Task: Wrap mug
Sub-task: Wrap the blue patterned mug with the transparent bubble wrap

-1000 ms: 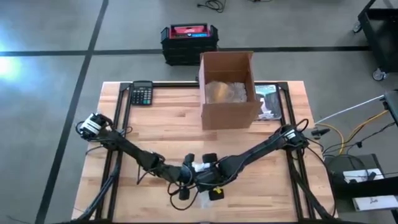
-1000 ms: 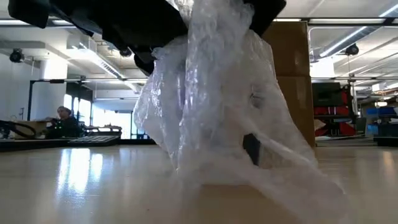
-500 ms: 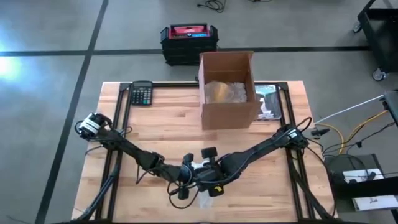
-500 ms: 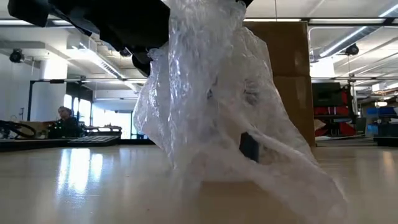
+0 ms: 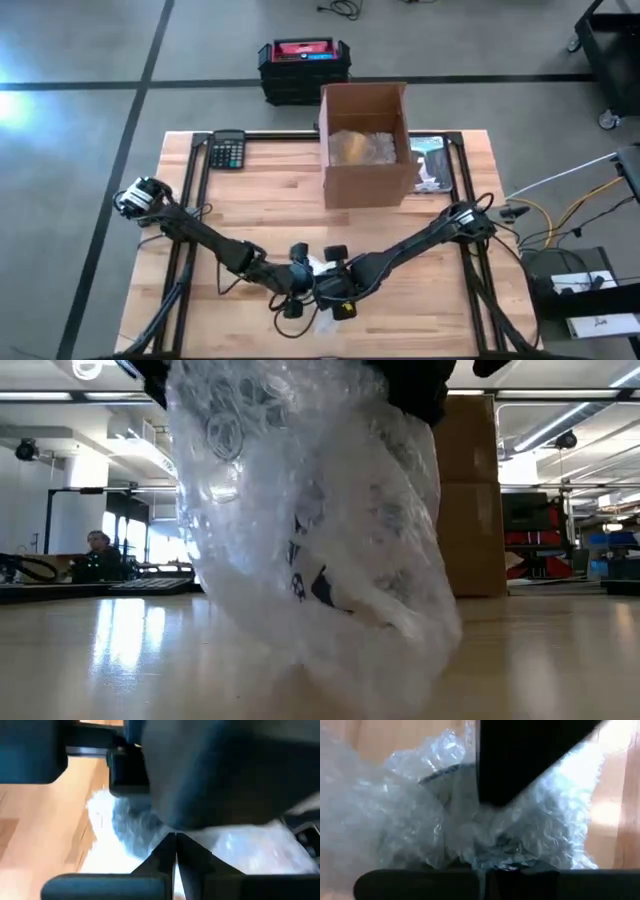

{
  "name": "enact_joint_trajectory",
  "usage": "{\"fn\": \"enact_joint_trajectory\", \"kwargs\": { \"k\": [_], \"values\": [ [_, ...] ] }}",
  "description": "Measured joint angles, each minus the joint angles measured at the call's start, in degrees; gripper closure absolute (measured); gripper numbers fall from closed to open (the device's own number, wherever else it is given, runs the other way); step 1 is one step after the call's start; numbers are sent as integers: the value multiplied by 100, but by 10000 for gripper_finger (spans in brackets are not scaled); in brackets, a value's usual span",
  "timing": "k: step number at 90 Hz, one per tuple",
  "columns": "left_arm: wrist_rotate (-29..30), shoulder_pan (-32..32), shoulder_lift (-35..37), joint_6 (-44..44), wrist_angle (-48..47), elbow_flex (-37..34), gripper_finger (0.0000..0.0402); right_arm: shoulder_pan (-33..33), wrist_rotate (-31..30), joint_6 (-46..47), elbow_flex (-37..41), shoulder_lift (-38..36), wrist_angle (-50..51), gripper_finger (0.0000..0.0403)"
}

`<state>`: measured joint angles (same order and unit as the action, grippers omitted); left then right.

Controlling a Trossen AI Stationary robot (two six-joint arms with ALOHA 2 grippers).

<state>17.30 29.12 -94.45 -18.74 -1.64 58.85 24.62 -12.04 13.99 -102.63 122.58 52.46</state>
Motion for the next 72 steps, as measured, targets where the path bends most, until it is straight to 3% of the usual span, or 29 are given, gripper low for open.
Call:
{"fn": "enact_joint_trajectory", "kwargs": {
  "k": [14, 26, 31, 53, 72],
  "values": [
    [-101, 157, 256, -181, -510, 76, 402, -2, 7, -16, -1, -28, -72, 400],
    [-1100, 312, 224, -341, -238, -118, 402, -2, 12, -94, -28, -39, -77, 400],
    [-1236, 384, 101, -341, 192, -198, 402, -2, 10, -97, -28, -42, -78, 401],
    [-672, 246, -501, 224, 1961, -235, 402, -2, 7, -96, -28, -48, -86, 401],
    [87, 53, -487, 118, 1739, -243, 402, 10, 33, -45, -28, -63, -34, 401]
  ]
}}
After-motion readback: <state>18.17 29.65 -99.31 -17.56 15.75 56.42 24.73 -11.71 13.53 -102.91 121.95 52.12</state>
